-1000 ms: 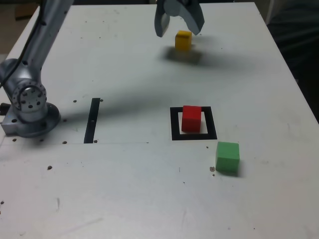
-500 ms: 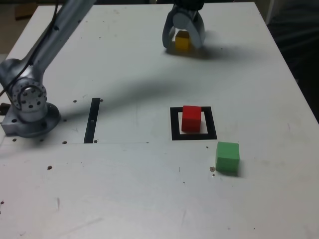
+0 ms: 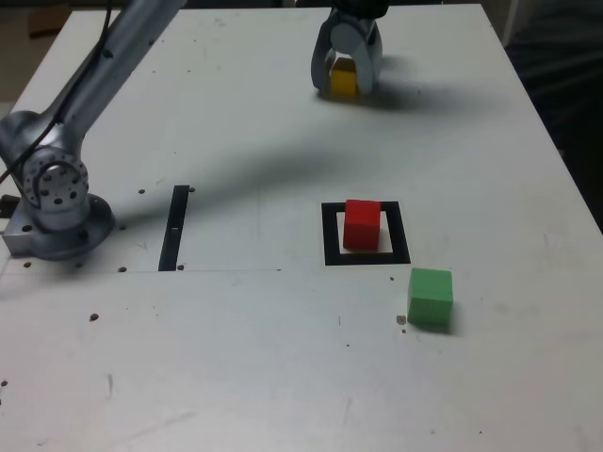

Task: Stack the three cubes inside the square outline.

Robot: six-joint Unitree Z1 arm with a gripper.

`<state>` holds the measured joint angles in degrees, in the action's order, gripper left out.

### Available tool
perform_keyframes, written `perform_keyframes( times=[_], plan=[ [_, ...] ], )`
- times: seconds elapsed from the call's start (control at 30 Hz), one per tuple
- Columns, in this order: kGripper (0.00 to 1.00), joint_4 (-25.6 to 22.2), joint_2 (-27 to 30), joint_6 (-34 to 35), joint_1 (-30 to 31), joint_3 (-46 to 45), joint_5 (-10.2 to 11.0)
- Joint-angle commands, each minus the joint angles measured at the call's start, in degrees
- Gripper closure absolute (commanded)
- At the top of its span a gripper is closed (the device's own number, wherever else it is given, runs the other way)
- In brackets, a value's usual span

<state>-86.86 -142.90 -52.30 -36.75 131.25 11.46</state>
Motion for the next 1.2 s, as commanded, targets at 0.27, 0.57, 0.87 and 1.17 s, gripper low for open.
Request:
perform_keyframes(
  times=[0.27,0.57,0.87,1.17],
  plan=[
    [0.75,-0.06,0.16,-0.08,0.06,0.15,0.33],
    [0.75,-0.09,3.79,1.11,1.69,-2.28,0.37],
    [0.75,0.55,12.84,6.79,6.17,-10.91,-1.07],
    [0.75,1.08,21.45,17.22,13.27,-20.94,-1.87]
  ],
)
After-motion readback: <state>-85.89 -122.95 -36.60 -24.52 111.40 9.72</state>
